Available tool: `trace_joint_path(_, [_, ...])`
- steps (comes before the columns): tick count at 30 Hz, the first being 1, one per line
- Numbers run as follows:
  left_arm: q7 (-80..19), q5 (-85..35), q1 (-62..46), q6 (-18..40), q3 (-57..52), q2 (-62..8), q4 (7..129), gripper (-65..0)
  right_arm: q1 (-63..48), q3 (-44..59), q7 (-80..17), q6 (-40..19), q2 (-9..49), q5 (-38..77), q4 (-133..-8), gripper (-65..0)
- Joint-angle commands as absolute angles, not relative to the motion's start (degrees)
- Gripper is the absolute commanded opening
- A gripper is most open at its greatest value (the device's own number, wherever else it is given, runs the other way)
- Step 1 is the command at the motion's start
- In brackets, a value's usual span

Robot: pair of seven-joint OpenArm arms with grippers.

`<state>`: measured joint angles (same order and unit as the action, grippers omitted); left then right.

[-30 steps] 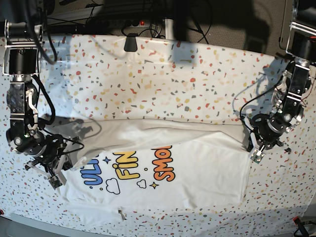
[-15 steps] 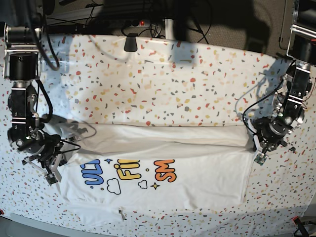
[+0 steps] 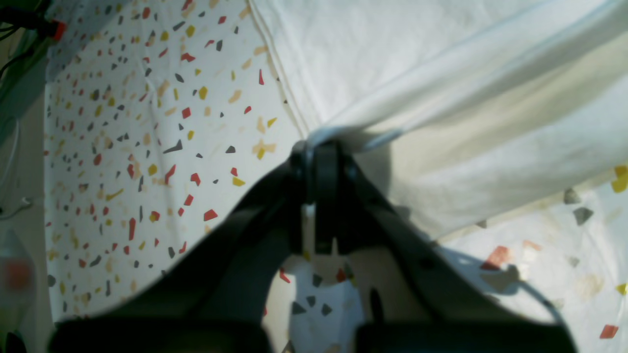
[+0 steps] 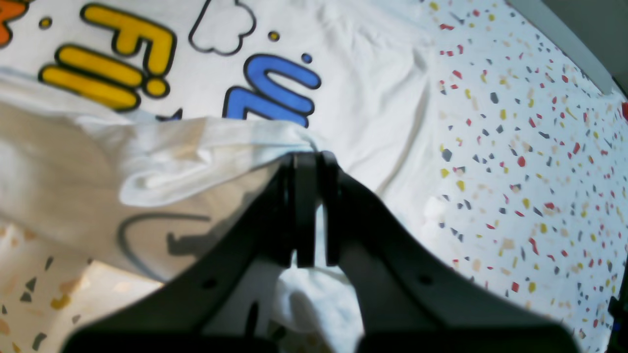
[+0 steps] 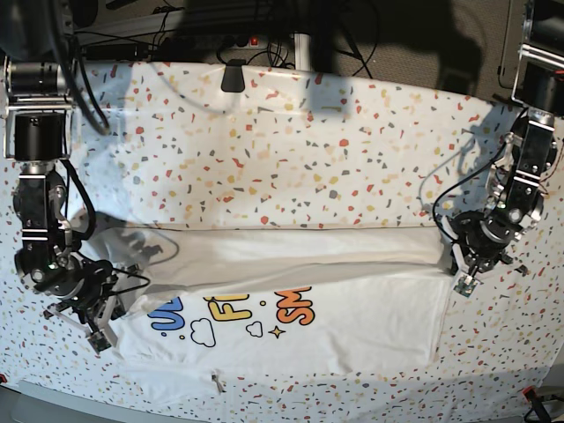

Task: Fold the T-shirt properly
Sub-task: 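Lower the folded edge and open both grippers, then grasp the folded edge of the shirt with both grippers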

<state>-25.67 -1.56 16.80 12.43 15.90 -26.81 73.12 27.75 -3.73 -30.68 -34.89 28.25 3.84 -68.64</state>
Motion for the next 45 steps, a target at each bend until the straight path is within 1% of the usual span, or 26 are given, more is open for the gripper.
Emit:
trace_joint_path(1, [-24.4,-1.6,18.3,11.7,15.5,-27.6,73.8,-65.0,29.5,-4.4,-29.6,-35.2,29.0,3.1,-69.3,-65.0])
trace_joint_path(5, [-26.0,-1.6,18.2,11.7,15.5,-27.6,73.8,-65.0,29.5,-7.7,-29.6,-35.1,29.0,-1.0,-69.1,-65.0])
trace_joint_path(9, [-27.2,-1.6,18.2,11.7,15.5,-27.6,73.8,-65.0,29.5,-7.9,-29.6,-31.7,29.1,-1.7,-69.1,-65.0])
trace_joint_path(14, [-27.2,-1.6,18.2,11.7,15.5,-27.6,73.8,-65.0,29.5,-7.9,-28.2,-31.5,29.1,-6.4,-69.1,-65.0])
trace_joint_path(15, [-27.2,-1.6,18.2,11.7,15.5,-27.5,73.8,-65.0,29.5,-7.9,-27.3,-31.5,29.1,-7.3,-69.1,-57.1])
trace_joint_path(17, [-27.2,-1.7,18.2,11.7,15.5,-27.4,73.8,-65.0,29.5,-8.0,-25.3,-31.5,29.0,-9.9,-69.1,-36.7])
trace_joint_path(18, [-27.2,-1.9,18.2,11.7,15.5,-27.5,73.8,-65.0,29.7,-8.0,-24.7,-31.4,29.0,-11.4,-69.1,-28.8])
trace_joint_path(19, [-27.2,-2.0,18.2,11.7,15.5,-27.5,73.8,-65.0,29.8,-8.0,-24.4,-31.2,29.1,-12.4,-69.1,-23.2])
trace_joint_path(20, [-27.2,-2.0,18.2,11.7,15.5,-27.5,73.8,-65.0,30.1,-8.0,-24.3,-30.8,29.1,-13.0,-69.1,-20.0])
trace_joint_path(21, [-27.2,-2.0,18.2,11.7,15.5,-27.5,73.8,-65.0,30.4,-8.0,-24.4,-30.5,29.0,-13.4,-69.1,-18.9])
trace_joint_path(26, [-27.2,-2.0,18.2,11.7,15.5,-27.5,73.8,-65.0,32.1,-7.9,-27.1,-25.9,29.1,-13.4,-69.1,-19.0])
trace_joint_path(34, [-27.2,-1.6,18.2,11.7,15.5,-27.5,73.8,-65.0,32.6,-7.9,-27.5,-25.7,29.1,-8.5,-69.1,-19.0])
trace_joint_path(38, [-26.7,2.8,18.2,11.7,15.5,-27.5,73.8,-65.0,32.6,-7.9,-28.6,-25.7,29.1,-8.5,-69.1,-19.0])
trace_joint_path(39, [-25.6,4.5,18.2,11.7,15.5,-27.5,73.8,-63.8,32.6,-7.9,-28.6,-25.7,29.1,-8.5,-69.1,-19.0])
trace_joint_path(41, [-22.6,7.9,18.3,11.7,15.5,-27.5,73.8,-48.6,32.6,-7.9,-28.6,-25.7,29.1,-8.5,-69.1,-19.0])
trace_joint_path(42, [-20.9,9.1,18.4,10.9,15.5,-27.5,73.8,-43.5,32.6,-7.9,-28.5,-25.7,29.1,-8.5,-69.1,-19.0])
trace_joint_path(43, [-20.4,9.0,18.4,9.0,15.5,-27.5,73.8,-41.1,32.6,-7.9,-28.5,-25.7,29.1,-8.5,-69.1,-19.0])
trace_joint_path(45, [-21.0,8.5,18.9,5.5,15.5,-27.5,73.8,-40.7,32.6,-7.9,-28.5,-25.7,29.1,-8.5,-69.1,-19.0])
